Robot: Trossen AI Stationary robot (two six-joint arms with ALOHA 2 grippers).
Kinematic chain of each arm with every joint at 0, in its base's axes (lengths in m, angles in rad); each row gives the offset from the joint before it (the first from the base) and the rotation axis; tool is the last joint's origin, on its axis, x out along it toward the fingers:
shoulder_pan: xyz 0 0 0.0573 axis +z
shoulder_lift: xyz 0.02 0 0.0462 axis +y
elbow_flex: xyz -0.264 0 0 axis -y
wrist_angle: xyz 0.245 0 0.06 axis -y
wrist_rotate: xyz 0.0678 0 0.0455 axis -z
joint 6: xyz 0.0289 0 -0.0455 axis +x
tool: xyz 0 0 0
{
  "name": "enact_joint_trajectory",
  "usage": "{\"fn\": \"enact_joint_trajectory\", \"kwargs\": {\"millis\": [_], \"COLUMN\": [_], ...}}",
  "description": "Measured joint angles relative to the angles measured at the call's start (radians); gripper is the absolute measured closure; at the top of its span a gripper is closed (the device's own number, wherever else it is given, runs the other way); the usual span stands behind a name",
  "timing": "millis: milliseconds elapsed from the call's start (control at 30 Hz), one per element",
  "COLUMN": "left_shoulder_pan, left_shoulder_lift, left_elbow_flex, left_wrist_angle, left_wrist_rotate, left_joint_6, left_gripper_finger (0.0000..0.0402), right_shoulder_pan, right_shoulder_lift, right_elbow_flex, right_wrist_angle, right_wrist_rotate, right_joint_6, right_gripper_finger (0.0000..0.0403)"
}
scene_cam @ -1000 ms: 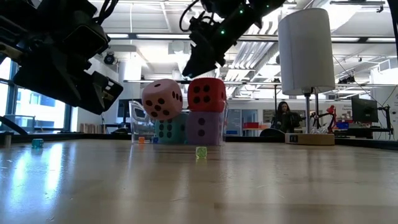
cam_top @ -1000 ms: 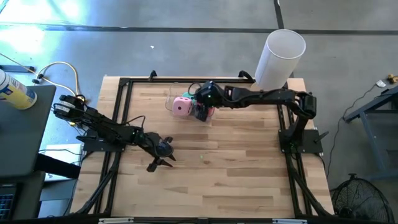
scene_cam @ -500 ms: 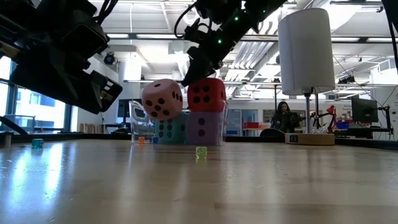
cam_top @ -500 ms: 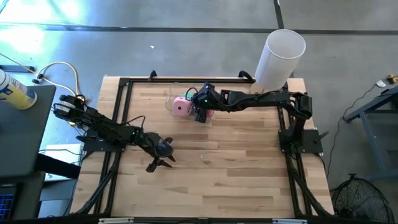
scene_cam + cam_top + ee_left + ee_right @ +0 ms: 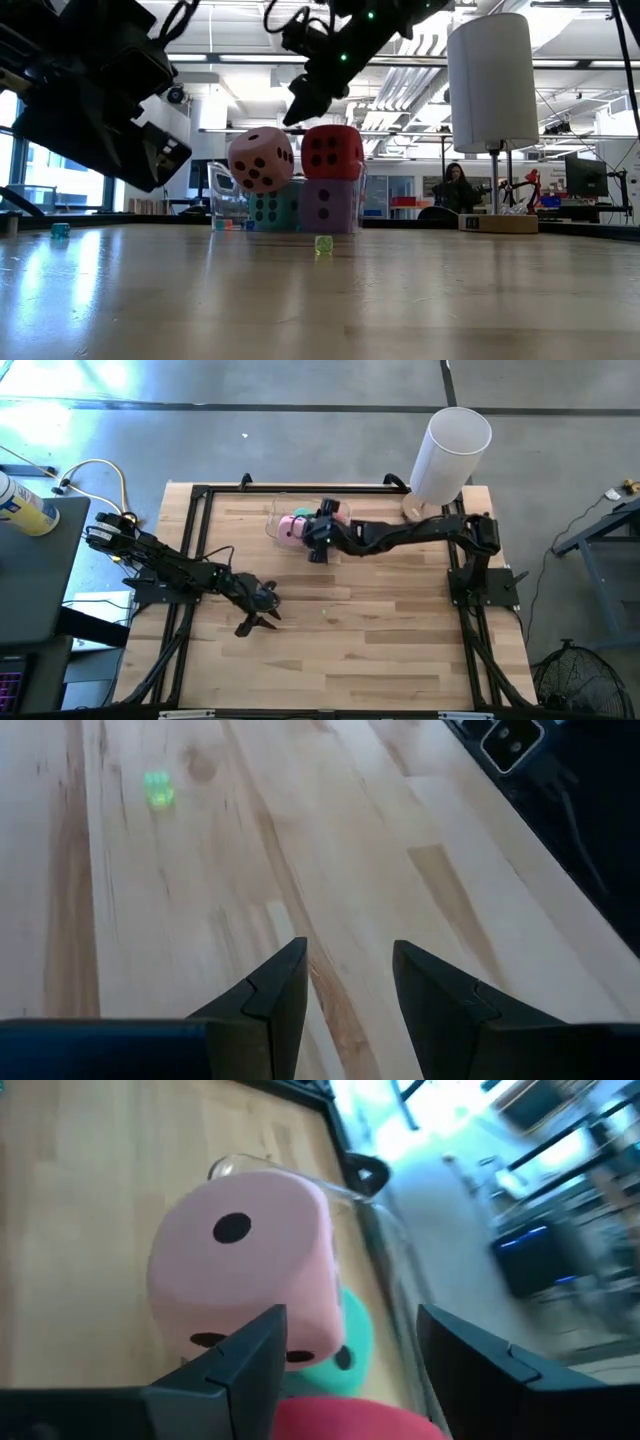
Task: Pick & Place Dice
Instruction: Put the blue dice into the transparent bin
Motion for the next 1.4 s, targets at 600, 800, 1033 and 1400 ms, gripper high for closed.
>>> {"fn": "enact_joint_trajectory", "kwargs": {"millis": [600,800,1033,1400], "left_shoulder_pan": [-0.011,-0.056,-0.097,-0.112], "left_shoulder_lift": [0.000,0.000,0.000,-0.027], "left_elbow_flex": [0.000,0.000,0.000,0.000], "left_wrist_angle": [-0.016,-0.040,-0.041,-0.021], "left_wrist_rotate": [0.011,-0.142,-0.168,-0.131], "left_joint_6": [-0.162,-0.183,-0.212,-0.129], "left_gripper_finger": [0.0257,0.0257,0.0257,0.0257], "right_shoulder_pan": [0.361,0.509,0.635,0.732], "right_shoulder_lift": [-0.003,-0.003,-0.003,-0.004], "right_elbow_flex": [0.002,0.002,0.002,0.002], "right_wrist_angle": [-0.046,-0.165,-0.179,-0.179], "right_wrist_rotate": [0.442,0.457,0.456,0.403], "right_joint_6": [0.118,0.392,0.618,0.861], "right_gripper_finger": [0.0188,0.0188,0.0188,0.0188]}}
